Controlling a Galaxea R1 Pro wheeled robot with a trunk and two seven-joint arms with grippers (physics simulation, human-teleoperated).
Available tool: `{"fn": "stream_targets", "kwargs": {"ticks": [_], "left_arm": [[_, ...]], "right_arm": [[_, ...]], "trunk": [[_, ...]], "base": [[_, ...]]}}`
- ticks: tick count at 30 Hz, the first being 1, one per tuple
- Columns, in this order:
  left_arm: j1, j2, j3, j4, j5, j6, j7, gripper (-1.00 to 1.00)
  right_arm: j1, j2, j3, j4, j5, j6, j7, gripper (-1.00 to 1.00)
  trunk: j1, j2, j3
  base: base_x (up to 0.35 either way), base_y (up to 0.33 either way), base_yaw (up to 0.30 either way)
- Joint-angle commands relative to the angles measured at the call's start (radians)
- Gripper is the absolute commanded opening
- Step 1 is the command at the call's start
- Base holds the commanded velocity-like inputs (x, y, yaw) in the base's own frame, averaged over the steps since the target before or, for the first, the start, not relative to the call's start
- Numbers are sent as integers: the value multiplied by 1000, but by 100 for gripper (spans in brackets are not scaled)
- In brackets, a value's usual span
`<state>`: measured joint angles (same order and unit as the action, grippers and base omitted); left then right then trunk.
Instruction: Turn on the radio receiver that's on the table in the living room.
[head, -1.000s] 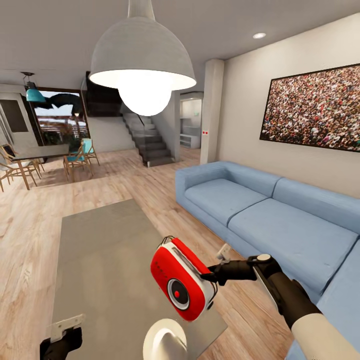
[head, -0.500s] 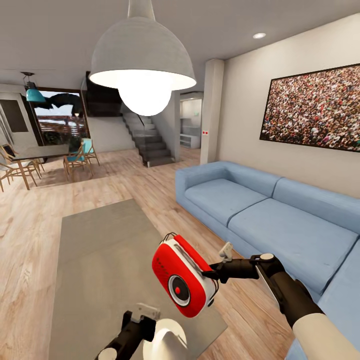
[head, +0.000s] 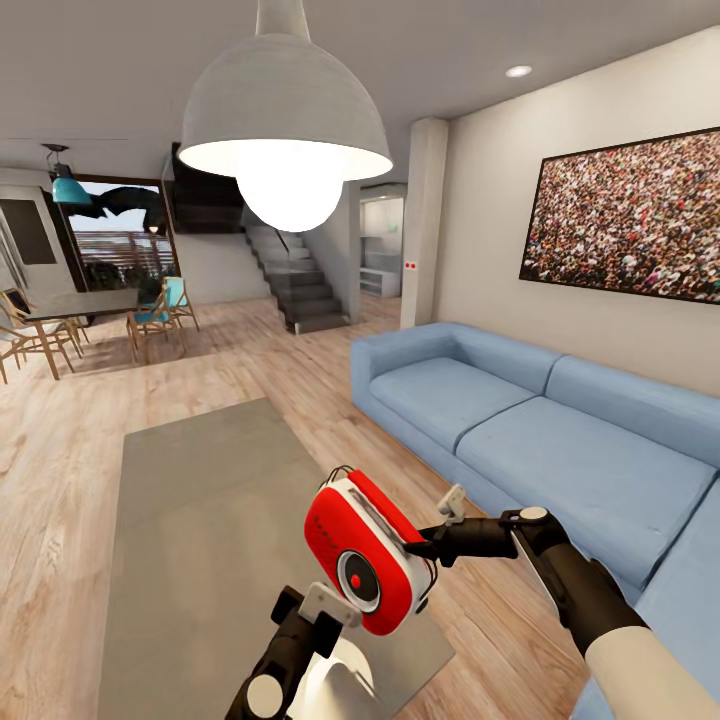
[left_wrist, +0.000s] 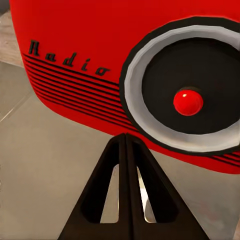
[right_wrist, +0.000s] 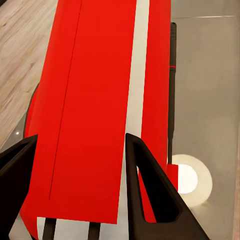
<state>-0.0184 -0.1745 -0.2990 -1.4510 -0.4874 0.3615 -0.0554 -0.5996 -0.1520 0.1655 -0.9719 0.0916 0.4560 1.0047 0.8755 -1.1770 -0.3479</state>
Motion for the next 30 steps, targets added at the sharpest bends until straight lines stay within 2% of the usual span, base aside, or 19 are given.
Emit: {"fn": "stream_targets", "kwargs": {"ticks": [1,5,9,10,12,15,18,24,30], "left_arm": [[0,0,0,0,0,0,0,-100],[-7,0,0,6,2,0,-1,-100],[-13,0,-1,27,24,-1,-1,-100],[-14,0,-2,31,32,-1,-4,-100],[-20,0,-2,40,70,-4,-56,-100],[-29,0,-3,43,89,-5,-90,-100],[-36,0,-3,47,105,-7,-99,-100],[-82,0,-3,51,167,-6,-101,-100],[-111,0,-2,62,177,-6,-99,-100]], "right_arm": [[0,0,0,-1,-6,1,0,-100],[0,0,1,-1,-6,1,-2,-100],[0,0,1,-1,-6,1,-3,-100],[0,0,0,-1,-6,1,-4,-100],[0,0,-1,-1,-7,1,-6,-100],[0,1,-1,-1,-7,1,-7,-100],[0,1,-1,-1,-7,1,-7,-100],[0,2,0,-1,-7,1,-8,-100],[0,2,0,-1,-7,1,-8,-100]], "trunk": [[0,0,0],[0,0,0],[0,0,0],[0,0,0],[0,0,0],[0,0,0],[0,0,0],[0,0,0],[0,0,0]], "base": [[0,0,0],[0,0,0],[0,0,0],[0,0,0],[0,0,0],[0,0,0],[0,0,0],[0,0,0],[0,0,0]]}}
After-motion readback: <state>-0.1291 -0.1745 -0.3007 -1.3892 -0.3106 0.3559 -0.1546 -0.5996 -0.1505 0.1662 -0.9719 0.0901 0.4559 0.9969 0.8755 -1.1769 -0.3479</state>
